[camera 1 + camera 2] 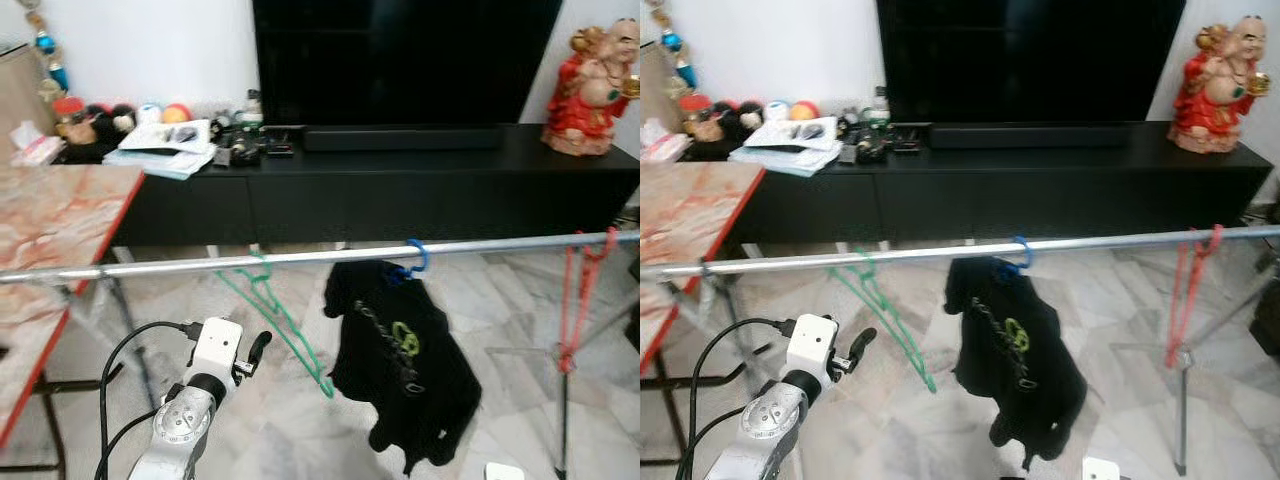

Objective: Hang hanger

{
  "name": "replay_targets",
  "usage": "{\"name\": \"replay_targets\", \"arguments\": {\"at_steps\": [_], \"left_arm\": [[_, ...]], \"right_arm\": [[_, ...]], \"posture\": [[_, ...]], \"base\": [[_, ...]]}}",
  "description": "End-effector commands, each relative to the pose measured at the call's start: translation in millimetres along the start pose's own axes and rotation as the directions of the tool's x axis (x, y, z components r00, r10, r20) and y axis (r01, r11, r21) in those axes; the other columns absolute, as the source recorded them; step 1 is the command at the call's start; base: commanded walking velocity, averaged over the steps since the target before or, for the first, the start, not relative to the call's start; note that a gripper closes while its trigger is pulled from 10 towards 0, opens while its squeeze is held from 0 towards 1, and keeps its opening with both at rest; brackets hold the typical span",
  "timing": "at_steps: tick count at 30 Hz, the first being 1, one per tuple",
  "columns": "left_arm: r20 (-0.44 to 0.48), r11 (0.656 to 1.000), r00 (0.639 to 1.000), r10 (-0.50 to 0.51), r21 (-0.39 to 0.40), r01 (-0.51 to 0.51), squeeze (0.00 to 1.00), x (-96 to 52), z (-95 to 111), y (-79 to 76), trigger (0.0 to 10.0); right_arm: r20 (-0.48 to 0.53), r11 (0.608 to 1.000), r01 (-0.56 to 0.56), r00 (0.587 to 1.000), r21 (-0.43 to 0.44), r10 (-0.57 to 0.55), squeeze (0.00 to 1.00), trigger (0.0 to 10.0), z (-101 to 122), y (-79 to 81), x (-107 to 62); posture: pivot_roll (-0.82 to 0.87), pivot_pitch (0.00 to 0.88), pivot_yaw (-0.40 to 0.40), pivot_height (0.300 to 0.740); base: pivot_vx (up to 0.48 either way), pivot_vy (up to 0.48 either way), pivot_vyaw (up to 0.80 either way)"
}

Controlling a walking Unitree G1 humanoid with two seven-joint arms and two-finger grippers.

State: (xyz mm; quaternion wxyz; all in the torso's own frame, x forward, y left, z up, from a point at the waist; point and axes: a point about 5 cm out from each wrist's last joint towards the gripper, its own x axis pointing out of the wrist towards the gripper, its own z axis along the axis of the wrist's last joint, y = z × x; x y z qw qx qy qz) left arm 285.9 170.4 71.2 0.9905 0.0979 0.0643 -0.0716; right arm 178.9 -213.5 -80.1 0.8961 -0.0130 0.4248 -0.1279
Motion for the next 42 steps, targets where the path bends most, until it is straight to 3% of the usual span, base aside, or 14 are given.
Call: {"name": "replay_targets", "arguments": {"at_steps": [1,10,16,18,20,23,25,28,33,39,41,42], "left_arm": [[-0.001,1.000,1.000,-0.003,-0.012,0.003,0.00,0.3,1.4,-1.8,10.0],[0.004,0.999,0.999,-0.033,-0.010,0.033,0.00,-0.7,2.2,-4.9,10.0],[0.023,0.983,0.988,-0.155,-0.101,0.156,0.00,-1.7,11.9,-20.1,10.0],[-0.007,0.961,0.964,-0.266,-0.079,0.265,0.00,-1.2,14.0,-33.1,10.0],[-0.015,0.956,0.957,-0.290,-0.059,0.289,0.00,0.3,14.3,-38.6,10.0],[-0.009,0.962,0.963,-0.269,-0.056,0.268,0.00,5.1,17.3,-42.7,10.0],[0.027,0.986,0.987,-0.158,-0.054,0.159,0.00,12.4,26.0,-34.6,10.0],[0.066,0.990,0.991,-0.116,-0.070,0.121,0.00,15.9,37.1,-28.9,10.0],[0.083,0.976,0.981,-0.174,-0.117,0.183,0.00,19.0,50.0,-31.4,10.0],[0.095,0.936,0.947,-0.307,-0.149,0.319,0.00,20.5,57.8,-48.0,10.0],[0.069,0.928,0.936,-0.345,-0.121,0.351,1.00,24.4,58.0,-58.7,10.0],[0.064,0.928,0.938,-0.340,-0.141,0.345,1.00,26.3,58.6,-60.5,10.0]], "right_arm": [[-0.004,1.000,0.009,1.000,-0.002,-0.009,0.00,10.0,-1.9,-3.9,-0.4],[-0.007,1.000,0.007,1.000,-0.005,-0.007,0.00,10.0,-2.8,-3.9,-0.5],[-0.013,1.000,0.004,1.000,-0.011,-0.004,0.00,10.0,-3.7,-4.0,-0.7],[-0.015,1.000,-0.003,1.000,-0.021,0.003,0.00,10.0,-3.7,-3.2,-0.6],[-0.015,1.000,-0.005,1.000,-0.022,0.004,0.00,10.0,-3.7,-2.9,-0.6],[-0.015,1.000,-0.007,1.000,-0.022,0.006,0.00,10.0,-3.6,-2.5,-0.6],[-0.013,1.000,0.000,1.000,-0.008,-0.001,0.00,10.0,-3.9,-1.6,-0.8],[-0.012,1.000,0.003,1.000,-0.006,-0.003,0.00,10.0,-3.8,-1.2,-0.8],[-0.017,1.000,0.007,1.000,-0.010,-0.007,0.00,10.0,-3.6,0.0,-0.7],[-0.019,1.000,0.007,1.000,-0.009,-0.008,0.00,10.0,-3.0,1.0,-0.4],[-0.018,1.000,0.005,1.000,-0.005,-0.005,0.00,10.0,-2.4,2.0,-0.3],[-0.017,1.000,0.005,1.000,-0.004,-0.005,0.00,10.0,-2.2,2.2,-0.3]], "posture": [[0.14,0.000,0.019,0.740],[0.15,0.000,0.018,0.740],[0.16,0.000,0.012,0.740],[0.17,0.000,0.008,0.740],[0.17,0.000,0.009,0.740],[0.17,0.000,0.009,0.740],[0.14,0.000,0.023,0.740],[0.14,0.000,0.026,0.740],[0.14,0.000,0.033,0.740],[0.14,0.000,0.035,0.740],[0.13,0.000,0.037,0.740],[0.13,0.000,0.039,0.740]], "base": [[0.000,0.352,0.00],[0.000,0.039,0.00],[0.000,0.000,0.00],[0.000,0.000,0.00],[0.000,0.000,0.00],[0.000,0.000,0.00],[0.000,0.000,0.00],[0.000,0.000,0.00],[0.000,0.000,0.00],[0.000,0.000,0.00],[0.000,0.000,0.00],[0.000,0.000,0.00]]}}
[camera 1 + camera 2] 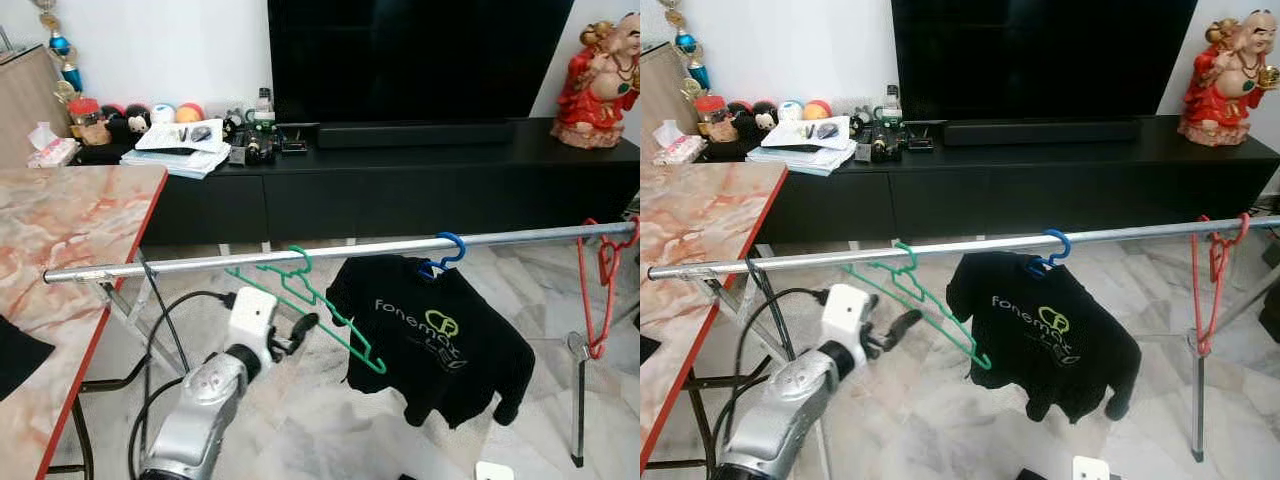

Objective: Hang hanger

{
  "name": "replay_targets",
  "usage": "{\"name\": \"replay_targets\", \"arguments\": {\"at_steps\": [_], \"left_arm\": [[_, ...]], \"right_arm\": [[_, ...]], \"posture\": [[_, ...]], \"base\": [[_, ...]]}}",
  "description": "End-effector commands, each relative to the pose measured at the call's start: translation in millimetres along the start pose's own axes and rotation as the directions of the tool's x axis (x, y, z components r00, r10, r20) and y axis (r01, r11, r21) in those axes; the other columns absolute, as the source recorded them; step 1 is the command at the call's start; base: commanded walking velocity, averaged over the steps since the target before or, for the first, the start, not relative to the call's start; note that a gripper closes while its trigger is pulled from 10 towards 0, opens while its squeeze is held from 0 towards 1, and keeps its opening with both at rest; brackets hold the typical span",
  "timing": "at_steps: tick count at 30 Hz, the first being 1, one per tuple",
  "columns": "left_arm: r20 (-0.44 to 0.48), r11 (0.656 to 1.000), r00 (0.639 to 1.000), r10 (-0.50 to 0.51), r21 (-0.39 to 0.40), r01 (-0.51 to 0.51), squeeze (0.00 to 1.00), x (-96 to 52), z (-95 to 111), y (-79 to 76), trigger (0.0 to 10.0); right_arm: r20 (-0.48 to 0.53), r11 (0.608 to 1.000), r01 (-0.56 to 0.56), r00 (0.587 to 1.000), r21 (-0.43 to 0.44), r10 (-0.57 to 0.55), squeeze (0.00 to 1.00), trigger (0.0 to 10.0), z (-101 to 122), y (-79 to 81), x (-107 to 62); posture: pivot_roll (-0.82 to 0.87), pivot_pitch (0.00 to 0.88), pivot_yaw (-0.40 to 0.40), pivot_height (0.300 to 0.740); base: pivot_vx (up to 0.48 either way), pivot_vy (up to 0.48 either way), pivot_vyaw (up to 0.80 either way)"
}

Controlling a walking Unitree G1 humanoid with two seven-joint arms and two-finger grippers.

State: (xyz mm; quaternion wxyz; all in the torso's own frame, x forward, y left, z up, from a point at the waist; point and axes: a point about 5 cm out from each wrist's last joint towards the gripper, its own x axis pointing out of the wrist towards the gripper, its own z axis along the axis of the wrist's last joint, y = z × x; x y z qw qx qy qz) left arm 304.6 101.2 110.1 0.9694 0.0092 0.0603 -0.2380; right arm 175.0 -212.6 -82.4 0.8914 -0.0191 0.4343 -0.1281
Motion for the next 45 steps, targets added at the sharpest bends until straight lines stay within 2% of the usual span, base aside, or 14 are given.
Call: {"name": "replay_targets", "arguments": {"at_steps": [1,3,7,11,16,17,18,21,23,25,30,34,41,45], "left_arm": [[-0.015,1.000,1.000,-0.001,-0.017,0.000,1.00,7.4,4.0,-3.1,10.0],[-0.032,0.998,0.999,0.021,-0.063,-0.023,1.00,14.7,4.7,-6.3,10.0],[-0.044,0.997,0.998,0.054,-0.052,-0.057,1.00,23.5,8.1,-7.9,10.0],[-0.081,0.977,0.976,0.202,-0.054,-0.206,1.00,34.2,13.7,3.4,10.0],[-0.101,0.959,0.961,0.258,-0.096,-0.267,1.00,40.3,19.0,8.2,10.0],[-0.088,0.962,0.966,0.242,-0.105,-0.251,0.40,43.5,23.8,6.2,10.0],[-0.084,0.964,0.968,0.236,-0.107,-0.245,0.00,44.2,24.8,5.6,10.0],[-0.088,0.968,0.971,0.221,-0.098,-0.229,0.00,45.6,25.3,3.5,10.0],[-0.119,0.963,0.959,0.257,-0.056,-0.265,0.00,45.6,20.6,6.8,10.0],[-0.142,0.951,0.948,0.284,-0.088,-0.298,0.00,44.4,17.3,9.8,10.0],[-0.174,0.943,0.932,0.318,-0.040,-0.330,0.00,45.0,15.4,13.8,10.0],[-0.197,0.938,0.924,0.328,-0.047,-0.344,0.00,46.2,11.5,13.5,10.0],[-0.207,0.961,0.947,0.244,-0.082,-0.265,0.00,53.5,9.6,-3.9,10.0],[-0.228,0.964,0.944,0.237,-0.064,-0.257,0.00,54.4,5.8,-8.1,10.0]], "right_arm": [[0.003,1.000,-0.002,1.000,0.010,0.002,0.00,10.0,2.5,2.0,0.6],[0.003,1.000,-0.001,1.000,0.013,0.001,0.00,10.0,2.7,2.2,0.6],[0.004,1.000,-0.001,1.000,0.014,0.001,0.00,10.0,3.3,2.7,0.7],[0.005,1.000,0.000,1.000,0.016,0.000,0.00,10.0,3.7,3.3,0.7],[0.004,1.000,0.000,1.000,0.016,0.000,0.00,10.0,3.8,3.5,0.8],[0.003,1.000,-0.001,1.000,0.016,0.001,0.00,10.0,3.8,3.8,0.8],[0.003,1.000,-0.001,1.000,0.016,0.001,0.00,10.0,3.8,3.9,0.8],[0.002,1.000,-0.001,1.000,0.018,0.001,0.00,10.0,3.5,4.1,0.7],[0.000,1.000,-0.001,1.000,0.022,0.001,0.00,10.0,3.2,4.6,0.6],[-0.001,1.000,-0.002,1.000,0.023,0.002,0.00,10.0,3.1,4.7,0.6],[-0.003,1.000,-0.006,1.000,0.020,0.006,0.00,10.0,3.1,4.9,0.7],[-0.004,1.000,-0.007,1.000,0.022,0.007,0.00,10.0,3.0,5.2,0.7],[-0.005,1.000,-0.010,1.000,0.022,0.010,0.00,10.0,3.0,5.9,0.7],[-0.005,1.000,-0.010,1.000,0.022,0.010,0.00,10.0,3.0,6.2,0.7]], "posture": [[0.13,0.000,0.039,0.740],[0.13,0.000,0.039,0.740],[0.13,0.000,0.039,0.740],[0.12,0.000,0.040,0.740],[0.12,0.000,0.040,0.740],[0.12,0.000,0.041,0.740],[0.12,0.000,0.041,0.740],[0.12,0.000,0.046,0.740],[0.11,0.000,0.047,0.740],[0.11,0.000,0.047,0.740],[0.12,0.000,0.045,0.740],[0.12,0.000,0.047,0.740],[0.11,0.000,0.048,0.740],[0.11,0.000,0.048,0.740]], "base": [[0.000,0.000,0.00],[0.000,0.000,0.00],[0.000,0.000,0.00],[0.000,0.000,0.00],[0.000,0.000,0.00],[0.000,0.000,0.00],[0.000,0.000,0.00],[0.000,0.000,0.00],[0.000,0.000,0.00],[0.000,0.000,0.00],[0.000,0.000,0.00],[0.000,0.000,0.00],[0.000,0.000,0.00],[0.000,0.000,0.00]]}}
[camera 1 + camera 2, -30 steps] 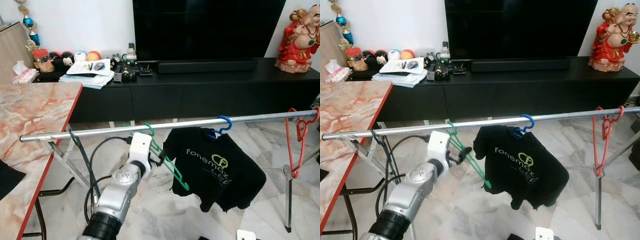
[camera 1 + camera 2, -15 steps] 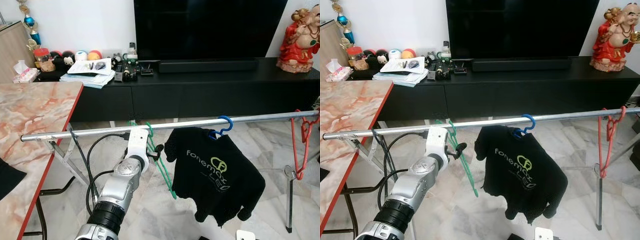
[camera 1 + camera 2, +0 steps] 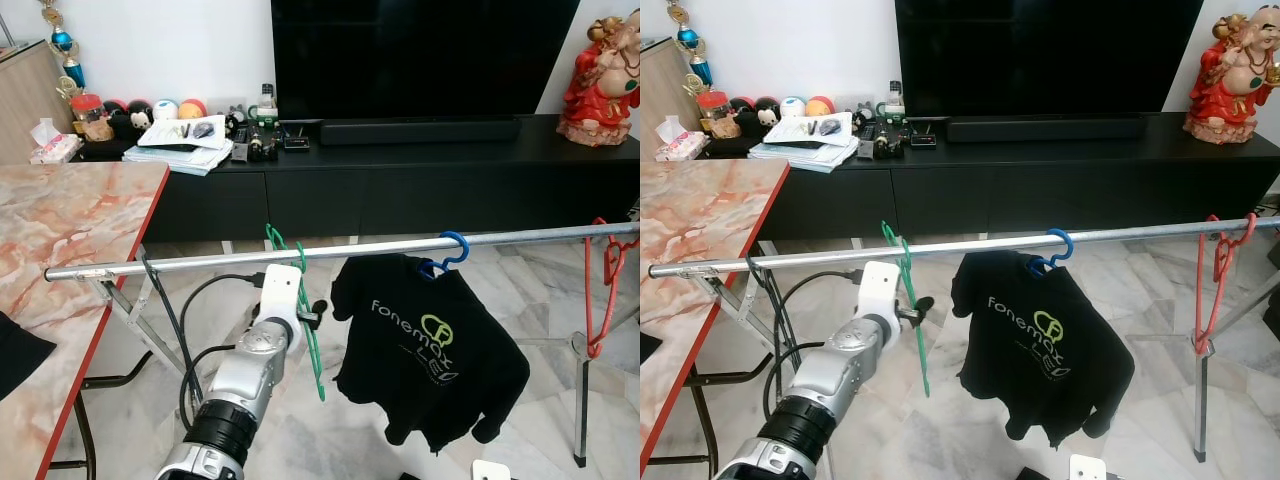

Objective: Hang hanger

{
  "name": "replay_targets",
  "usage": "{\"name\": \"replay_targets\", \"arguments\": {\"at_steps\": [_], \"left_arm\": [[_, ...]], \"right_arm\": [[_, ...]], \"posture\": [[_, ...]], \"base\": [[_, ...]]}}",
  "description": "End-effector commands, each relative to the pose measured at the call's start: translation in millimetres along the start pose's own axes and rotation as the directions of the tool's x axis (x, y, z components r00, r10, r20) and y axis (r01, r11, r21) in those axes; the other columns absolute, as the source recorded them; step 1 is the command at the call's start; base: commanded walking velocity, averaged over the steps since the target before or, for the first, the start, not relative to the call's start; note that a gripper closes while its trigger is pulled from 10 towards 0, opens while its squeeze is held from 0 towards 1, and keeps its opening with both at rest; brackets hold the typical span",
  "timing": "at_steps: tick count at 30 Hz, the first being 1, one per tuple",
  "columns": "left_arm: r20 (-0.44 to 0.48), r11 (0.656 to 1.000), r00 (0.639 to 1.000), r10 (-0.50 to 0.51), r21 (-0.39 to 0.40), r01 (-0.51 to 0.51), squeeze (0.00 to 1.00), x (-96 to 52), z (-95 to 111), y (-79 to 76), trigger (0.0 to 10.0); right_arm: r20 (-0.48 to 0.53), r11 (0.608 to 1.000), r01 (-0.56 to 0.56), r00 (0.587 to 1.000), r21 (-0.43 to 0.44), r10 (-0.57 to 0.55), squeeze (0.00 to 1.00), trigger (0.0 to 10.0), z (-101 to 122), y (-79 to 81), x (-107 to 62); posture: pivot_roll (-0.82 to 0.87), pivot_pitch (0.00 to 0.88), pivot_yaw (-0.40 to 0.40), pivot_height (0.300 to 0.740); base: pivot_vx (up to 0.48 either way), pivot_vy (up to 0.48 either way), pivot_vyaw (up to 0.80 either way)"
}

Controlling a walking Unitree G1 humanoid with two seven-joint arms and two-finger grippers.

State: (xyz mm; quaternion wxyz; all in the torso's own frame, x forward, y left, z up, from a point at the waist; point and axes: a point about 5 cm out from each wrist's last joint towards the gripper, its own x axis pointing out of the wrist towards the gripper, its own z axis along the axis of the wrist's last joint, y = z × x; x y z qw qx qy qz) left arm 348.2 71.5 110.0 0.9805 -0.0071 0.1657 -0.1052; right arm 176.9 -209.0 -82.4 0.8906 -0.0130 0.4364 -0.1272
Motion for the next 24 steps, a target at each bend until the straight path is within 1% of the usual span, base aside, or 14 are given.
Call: {"name": "replay_targets", "arguments": {"at_steps": [1,5,10,11,13,14,24], "left_arm": [[-0.027,1.000,0.999,0.017,0.014,-0.017,0.00,2.0,-1.7,-1.6,10.0],[-0.035,0.994,0.994,0.105,0.009,-0.105,0.00,4.2,-4.2,3.5,10.0],[-0.021,0.992,0.992,0.125,-0.006,-0.125,0.00,6.1,-3.3,3.5,10.0],[-0.016,0.992,0.992,0.128,-0.012,-0.128,0.00,6.5,-3.1,3.7,9.1],[-0.009,0.991,0.991,0.130,-0.017,-0.130,0.00,6.9,-2.7,3.7,9.1],[-0.005,0.991,0.991,0.132,-0.023,-0.132,0.00,7.1,-2.4,3.7,0.0],[0.009,0.994,0.994,0.108,-0.028,-0.108,0.00,8.6,-1.3,-0.9,0.0]], "right_arm": [[0.000,1.000,-0.003,1.000,0.014,0.003,0.00,10.0,1.8,2.4,0.3],[-0.001,1.000,-0.004,1.000,0.015,0.004,0.00,10.0,1.6,2.8,0.3],[-0.001,1.000,-0.005,1.000,0.015,0.005,0.00,10.0,1.4,3.1,0.2],[-0.001,1.000,-0.005,1.000,0.015,0.005,0.00,10.0,1.4,3.1,0.2],[-0.001,1.000,-0.005,1.000,0.015,0.005,0.00,10.0,1.4,3.1,0.2],[-0.001,1.000,-0.005,1.000,0.015,0.005,0.00,10.0,1.5,3.1,0.2],[-0.003,1.000,-0.006,1.000,0.016,0.006,0.00,10.0,1.3,2.9,0.3]], "posture": [[0.11,0.000,0.051,0.740],[0.11,0.000,0.052,0.740],[0.11,0.000,0.054,0.740],[0.11,0.000,0.054,0.740],[0.11,0.000,0.054,0.740],[0.11,0.000,0.054,0.740],[0.10,0.000,0.053,0.740]], "base": [[0.000,0.000,0.00],[0.000,0.000,0.00],[0.000,0.000,0.00],[0.000,0.000,0.00],[0.000,0.000,0.00],[0.000,0.000,0.00],[0.000,0.000,0.00]]}}
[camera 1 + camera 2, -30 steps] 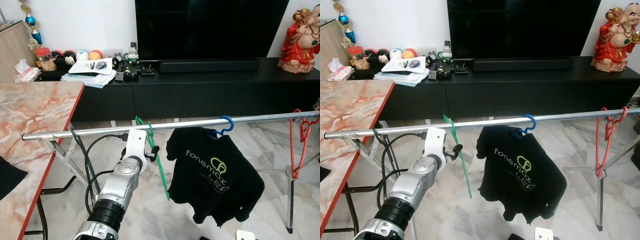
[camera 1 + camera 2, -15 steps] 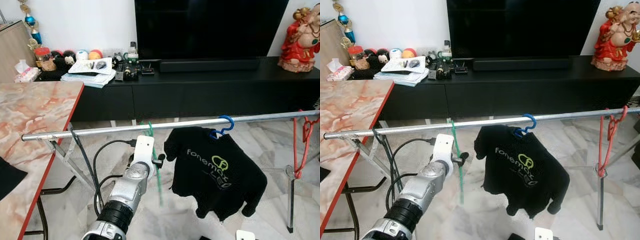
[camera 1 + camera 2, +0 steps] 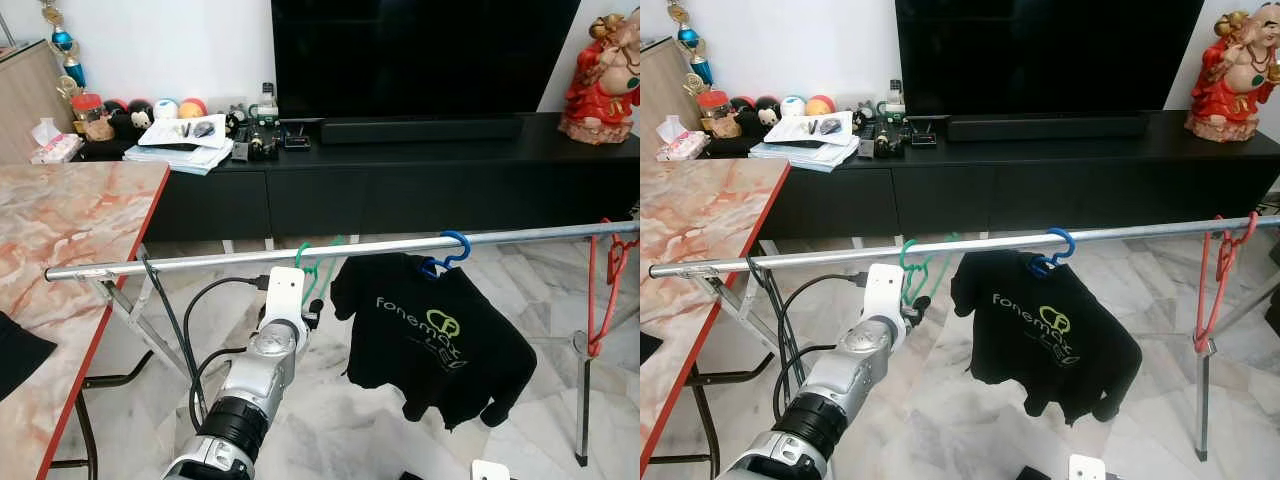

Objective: Hang hanger

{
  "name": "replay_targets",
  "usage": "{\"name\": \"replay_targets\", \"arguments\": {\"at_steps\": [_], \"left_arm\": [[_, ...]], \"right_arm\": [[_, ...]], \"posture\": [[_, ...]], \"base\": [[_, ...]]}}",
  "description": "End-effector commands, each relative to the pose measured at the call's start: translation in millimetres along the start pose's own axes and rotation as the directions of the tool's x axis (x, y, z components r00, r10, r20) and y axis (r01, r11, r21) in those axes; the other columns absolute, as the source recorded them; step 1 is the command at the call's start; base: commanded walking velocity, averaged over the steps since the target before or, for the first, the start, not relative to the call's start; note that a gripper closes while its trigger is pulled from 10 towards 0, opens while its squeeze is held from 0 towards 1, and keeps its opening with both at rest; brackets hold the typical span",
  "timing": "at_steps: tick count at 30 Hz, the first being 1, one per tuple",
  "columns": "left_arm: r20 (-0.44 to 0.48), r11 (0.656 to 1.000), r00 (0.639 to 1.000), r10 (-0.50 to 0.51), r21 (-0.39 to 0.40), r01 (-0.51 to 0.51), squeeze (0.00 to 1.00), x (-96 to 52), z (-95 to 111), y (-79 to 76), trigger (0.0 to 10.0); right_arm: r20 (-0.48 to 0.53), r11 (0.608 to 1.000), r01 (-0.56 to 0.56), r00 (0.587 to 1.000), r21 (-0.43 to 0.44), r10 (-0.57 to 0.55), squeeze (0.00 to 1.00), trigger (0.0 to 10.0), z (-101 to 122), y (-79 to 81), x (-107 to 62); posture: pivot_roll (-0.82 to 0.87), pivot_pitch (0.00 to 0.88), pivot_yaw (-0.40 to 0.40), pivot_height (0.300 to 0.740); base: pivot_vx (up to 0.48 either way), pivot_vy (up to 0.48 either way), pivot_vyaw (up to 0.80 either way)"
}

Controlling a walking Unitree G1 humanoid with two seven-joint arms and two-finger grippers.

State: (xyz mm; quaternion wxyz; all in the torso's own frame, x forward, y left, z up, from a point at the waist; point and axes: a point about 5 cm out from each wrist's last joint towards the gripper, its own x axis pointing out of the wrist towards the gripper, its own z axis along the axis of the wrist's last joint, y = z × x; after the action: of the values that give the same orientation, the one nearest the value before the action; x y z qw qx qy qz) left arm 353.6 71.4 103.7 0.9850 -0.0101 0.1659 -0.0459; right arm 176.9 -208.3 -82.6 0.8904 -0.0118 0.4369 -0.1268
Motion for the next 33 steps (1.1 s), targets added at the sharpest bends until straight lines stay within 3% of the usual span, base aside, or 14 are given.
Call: {"name": "replay_targets", "arguments": {"at_steps": [1,26,33], "left_arm": [[0.008,1.000,1.000,-0.010,-0.003,0.011,0.00,1.3,2.4,-2.9,0.0],[-0.034,0.995,0.999,-0.035,0.090,0.038,0.00,3.0,-5.9,-5.7,0.0],[-0.012,0.996,1.000,-0.028,0.078,0.029,0.00,3.8,-3.1,-3.2,0.0]], "right_arm": [[-0.002,1.000,-0.005,1.000,0.014,0.005,0.00,10.0,1.4,2.2,0.3],[-0.002,1.000,-0.013,1.000,0.023,0.014,0.00,10.0,2.9,4.8,0.6],[-0.002,1.000,-0.015,1.000,0.024,0.015,0.00,10.0,3.2,5.3,0.6]], "posture": [[0.10,0.000,0.053,0.740],[0.10,0.000,0.061,0.740],[0.10,0.000,0.062,0.740]], "base": [[0.000,0.000,0.00],[0.000,0.000,0.00],[0.000,0.000,0.00]]}}
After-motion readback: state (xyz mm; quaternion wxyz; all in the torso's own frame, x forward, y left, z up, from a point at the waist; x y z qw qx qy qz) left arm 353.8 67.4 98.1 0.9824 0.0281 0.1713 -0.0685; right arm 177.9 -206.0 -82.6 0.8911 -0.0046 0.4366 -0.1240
